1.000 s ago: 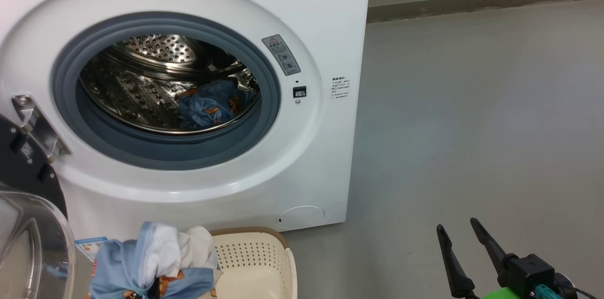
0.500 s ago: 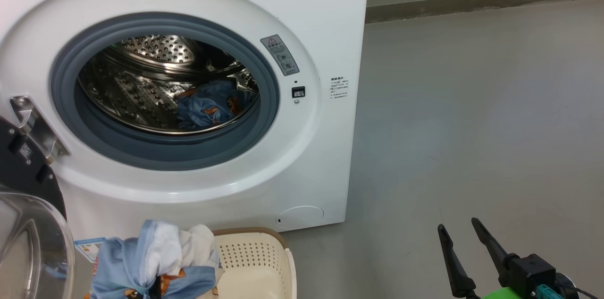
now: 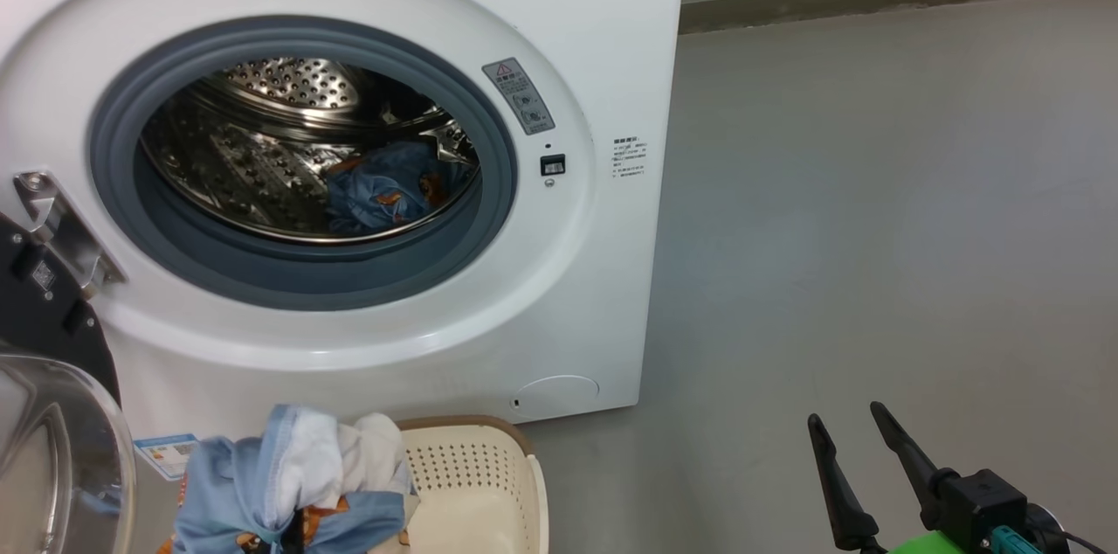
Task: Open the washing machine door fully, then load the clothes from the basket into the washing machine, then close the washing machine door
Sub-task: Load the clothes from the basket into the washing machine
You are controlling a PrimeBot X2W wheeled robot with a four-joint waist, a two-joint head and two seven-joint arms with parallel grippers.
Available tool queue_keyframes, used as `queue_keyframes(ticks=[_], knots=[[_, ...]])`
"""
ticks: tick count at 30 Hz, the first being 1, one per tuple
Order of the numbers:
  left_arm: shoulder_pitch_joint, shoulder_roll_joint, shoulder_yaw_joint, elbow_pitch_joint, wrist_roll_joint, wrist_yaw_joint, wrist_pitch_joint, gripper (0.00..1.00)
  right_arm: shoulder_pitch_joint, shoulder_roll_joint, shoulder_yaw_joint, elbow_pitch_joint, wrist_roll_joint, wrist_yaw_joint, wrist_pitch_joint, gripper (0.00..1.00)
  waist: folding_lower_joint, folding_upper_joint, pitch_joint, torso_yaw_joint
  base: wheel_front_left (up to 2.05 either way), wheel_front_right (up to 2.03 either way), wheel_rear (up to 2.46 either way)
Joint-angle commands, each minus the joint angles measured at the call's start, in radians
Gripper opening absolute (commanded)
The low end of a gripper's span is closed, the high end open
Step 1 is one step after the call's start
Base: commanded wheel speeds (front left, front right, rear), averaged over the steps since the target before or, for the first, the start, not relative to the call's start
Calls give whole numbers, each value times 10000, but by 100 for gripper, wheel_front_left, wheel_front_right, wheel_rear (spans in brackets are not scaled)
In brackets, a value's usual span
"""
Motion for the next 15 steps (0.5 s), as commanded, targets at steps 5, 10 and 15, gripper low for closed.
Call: queue_keyframes(ticks=[5,10,15], knots=[[-720,-33,348,-268,-134,-90,-109,0,-387,-41,459,-270,50,16,-48,100,0,0,188,-203,0,0,0],[-1420,-40,535,102,-349,-199,-109,0,-530,-41,673,-311,147,16,-48,100,0,0,528,-616,0,0,0],[-2415,233,722,589,-506,-298,-93,0,-727,-41,851,-405,259,16,-48,100,0,0,1135,-1057,0,0,0]])
